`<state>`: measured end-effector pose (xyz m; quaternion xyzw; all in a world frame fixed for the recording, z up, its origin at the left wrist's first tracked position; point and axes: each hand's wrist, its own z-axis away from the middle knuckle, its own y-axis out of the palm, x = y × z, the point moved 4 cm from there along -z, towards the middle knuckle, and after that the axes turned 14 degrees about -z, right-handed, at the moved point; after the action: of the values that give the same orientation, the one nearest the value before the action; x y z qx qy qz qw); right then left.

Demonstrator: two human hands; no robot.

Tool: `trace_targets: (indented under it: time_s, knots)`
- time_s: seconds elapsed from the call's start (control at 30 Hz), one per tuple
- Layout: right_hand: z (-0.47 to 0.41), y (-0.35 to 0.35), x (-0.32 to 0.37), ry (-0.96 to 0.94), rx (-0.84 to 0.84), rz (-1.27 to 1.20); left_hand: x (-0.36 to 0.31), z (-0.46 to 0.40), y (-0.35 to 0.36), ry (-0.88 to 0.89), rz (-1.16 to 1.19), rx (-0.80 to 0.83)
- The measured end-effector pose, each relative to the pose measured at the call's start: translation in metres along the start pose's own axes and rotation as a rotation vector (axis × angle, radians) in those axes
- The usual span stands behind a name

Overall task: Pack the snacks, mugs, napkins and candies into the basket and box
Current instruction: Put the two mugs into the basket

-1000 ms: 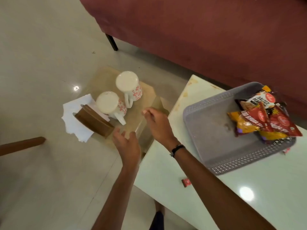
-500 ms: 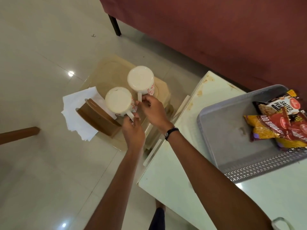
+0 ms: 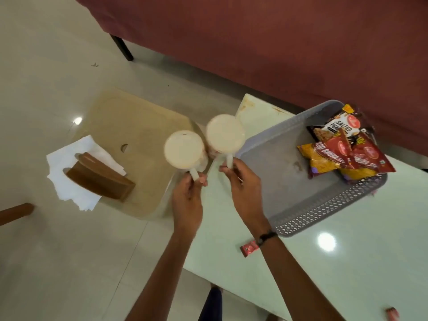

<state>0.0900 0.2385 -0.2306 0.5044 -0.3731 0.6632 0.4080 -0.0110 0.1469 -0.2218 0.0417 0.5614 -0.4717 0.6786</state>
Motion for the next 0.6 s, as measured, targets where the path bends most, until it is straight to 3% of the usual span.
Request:
trace_targets:
  time_s: [0.3, 0.6]
  knots:
    - [0.048, -0.146, -0.010, 0.086, -0.331, 0.057, -0.066, 0.019, 0.114, 0.314, -0.235, 0.333]
    - [0.047, -0.143, -0.058, 0.179, -0.607, -0.100, -0.051, -0.016, 0.169, 0.408, -0.571, 0.607]
